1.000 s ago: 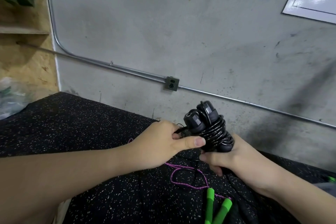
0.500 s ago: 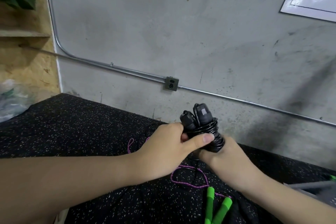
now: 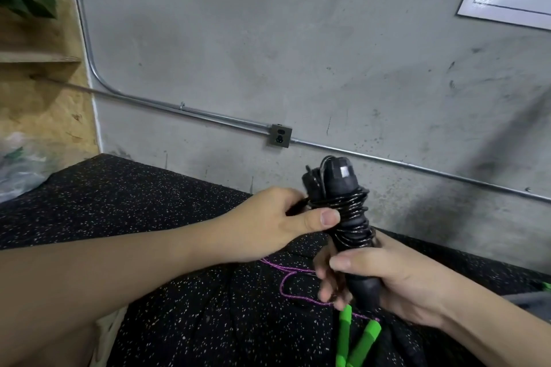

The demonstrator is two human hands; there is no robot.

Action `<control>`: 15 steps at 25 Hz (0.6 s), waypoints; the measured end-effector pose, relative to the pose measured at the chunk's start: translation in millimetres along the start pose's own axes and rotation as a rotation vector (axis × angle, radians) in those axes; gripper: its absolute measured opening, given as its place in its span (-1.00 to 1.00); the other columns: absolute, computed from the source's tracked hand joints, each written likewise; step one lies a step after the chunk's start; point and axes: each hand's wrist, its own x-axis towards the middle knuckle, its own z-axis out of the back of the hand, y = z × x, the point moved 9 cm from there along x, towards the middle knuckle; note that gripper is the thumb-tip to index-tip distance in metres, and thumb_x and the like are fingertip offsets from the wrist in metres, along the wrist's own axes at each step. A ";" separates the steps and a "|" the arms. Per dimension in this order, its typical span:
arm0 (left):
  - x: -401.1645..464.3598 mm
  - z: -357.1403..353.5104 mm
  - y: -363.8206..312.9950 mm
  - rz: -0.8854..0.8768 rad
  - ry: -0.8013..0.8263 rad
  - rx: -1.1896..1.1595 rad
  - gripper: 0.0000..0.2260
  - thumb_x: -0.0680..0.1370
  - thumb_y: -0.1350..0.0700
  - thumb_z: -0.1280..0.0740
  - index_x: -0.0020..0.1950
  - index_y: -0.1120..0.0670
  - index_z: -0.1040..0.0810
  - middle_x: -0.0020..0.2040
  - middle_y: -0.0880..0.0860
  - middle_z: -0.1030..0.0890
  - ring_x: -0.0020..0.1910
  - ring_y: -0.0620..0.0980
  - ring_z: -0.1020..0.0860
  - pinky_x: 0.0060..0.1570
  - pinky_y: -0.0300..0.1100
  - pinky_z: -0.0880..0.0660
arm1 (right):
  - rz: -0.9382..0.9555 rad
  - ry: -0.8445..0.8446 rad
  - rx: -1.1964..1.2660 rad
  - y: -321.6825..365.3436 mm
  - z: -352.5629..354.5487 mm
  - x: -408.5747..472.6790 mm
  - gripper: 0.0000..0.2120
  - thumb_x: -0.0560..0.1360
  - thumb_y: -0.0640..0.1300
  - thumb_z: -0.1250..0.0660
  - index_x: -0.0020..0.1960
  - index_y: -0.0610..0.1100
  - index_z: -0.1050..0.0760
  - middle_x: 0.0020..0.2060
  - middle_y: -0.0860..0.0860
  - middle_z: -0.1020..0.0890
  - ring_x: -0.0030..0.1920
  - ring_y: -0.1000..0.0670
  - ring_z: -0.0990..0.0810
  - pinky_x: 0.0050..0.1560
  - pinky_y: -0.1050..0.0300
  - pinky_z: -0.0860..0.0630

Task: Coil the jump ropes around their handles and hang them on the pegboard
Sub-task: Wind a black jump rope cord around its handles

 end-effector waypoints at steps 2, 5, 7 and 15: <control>-2.3 6.0 10.4 0.142 -0.006 0.193 -0.34 0.38 -0.61 -0.14 -0.42 0.00 -0.30 -0.50 -0.08 -0.35 -0.49 -0.05 -0.33 -0.41 -0.19 -0.28 | 0.014 -0.119 -0.041 2.6 10.4 0.1 -0.69 0.18 -0.10 -0.61 -0.22 -0.23 -0.58 -0.41 -0.18 -0.59 -0.46 -0.08 -0.57 -0.39 0.14 -0.53; -4.2 17.5 8.1 0.143 -0.089 0.257 -0.38 0.34 -0.55 -0.16 -0.40 0.02 -0.26 -0.50 -0.08 -0.23 -0.48 -0.06 -0.22 -0.44 -0.17 -0.12 | 0.071 -0.187 -0.080 8.1 17.0 1.5 -0.79 0.20 -0.14 -0.58 -0.26 -0.14 -0.57 -0.47 -0.12 -0.54 -0.53 -0.06 -0.51 -0.45 0.15 -0.49; -3.8 20.7 4.1 0.072 -0.143 0.252 -0.39 0.38 -0.51 -0.19 -0.36 0.05 -0.30 -0.46 -0.04 -0.26 -0.46 -0.06 -0.23 -0.41 -0.14 -0.14 | 0.111 -0.221 -0.132 11.8 20.8 4.7 -0.83 0.24 -0.16 -0.58 -0.29 -0.08 -0.58 -0.47 -0.12 -0.51 -0.52 -0.07 -0.49 -0.44 0.14 -0.48; -9.5 12.4 4.9 0.042 -0.104 0.248 -0.47 0.39 -0.47 -0.27 -0.28 0.02 -0.40 -0.41 -0.12 -0.39 -0.44 -0.16 -0.33 -0.39 -0.29 -0.27 | 0.141 -0.335 -0.389 12.7 35.5 15.0 -0.84 0.41 -0.37 -0.54 -0.18 -0.25 -0.57 -0.43 -0.14 -0.54 -0.43 -0.05 -0.50 -0.36 0.13 -0.44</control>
